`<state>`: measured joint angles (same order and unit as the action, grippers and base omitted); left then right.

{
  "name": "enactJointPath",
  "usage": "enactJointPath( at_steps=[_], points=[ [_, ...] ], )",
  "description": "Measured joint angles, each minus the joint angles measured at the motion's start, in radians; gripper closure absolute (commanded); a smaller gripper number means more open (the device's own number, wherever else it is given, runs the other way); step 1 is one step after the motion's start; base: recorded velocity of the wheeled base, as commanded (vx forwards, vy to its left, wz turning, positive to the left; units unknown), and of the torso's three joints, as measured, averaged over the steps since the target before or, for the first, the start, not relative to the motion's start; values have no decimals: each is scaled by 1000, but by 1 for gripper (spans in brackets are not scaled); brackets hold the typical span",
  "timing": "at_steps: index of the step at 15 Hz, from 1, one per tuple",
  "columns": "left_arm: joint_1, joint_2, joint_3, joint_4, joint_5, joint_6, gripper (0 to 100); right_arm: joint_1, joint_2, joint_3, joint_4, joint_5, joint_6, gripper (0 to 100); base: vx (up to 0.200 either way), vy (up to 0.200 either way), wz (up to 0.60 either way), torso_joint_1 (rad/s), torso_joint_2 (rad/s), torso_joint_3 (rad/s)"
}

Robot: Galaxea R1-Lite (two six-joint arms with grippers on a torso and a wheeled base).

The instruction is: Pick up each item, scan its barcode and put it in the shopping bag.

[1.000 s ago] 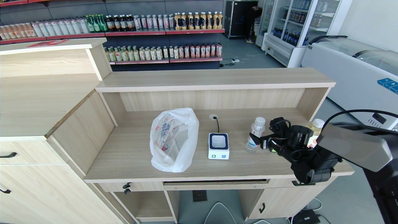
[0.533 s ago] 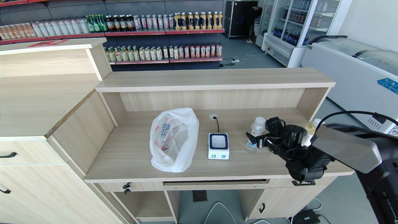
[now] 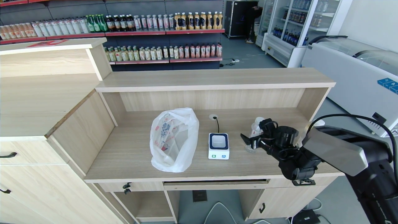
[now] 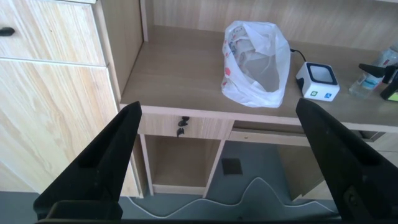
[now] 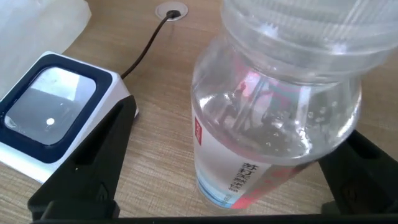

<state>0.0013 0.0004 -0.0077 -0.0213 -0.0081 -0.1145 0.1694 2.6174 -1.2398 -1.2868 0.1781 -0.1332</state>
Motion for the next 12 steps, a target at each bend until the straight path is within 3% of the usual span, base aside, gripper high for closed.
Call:
enactJointPath(
  at_steps=[12],
  points=[
    [0,0,0,0,0,0,0,4,69,-111,43,33,13,0,0,0,0,0,0,0]
  ],
)
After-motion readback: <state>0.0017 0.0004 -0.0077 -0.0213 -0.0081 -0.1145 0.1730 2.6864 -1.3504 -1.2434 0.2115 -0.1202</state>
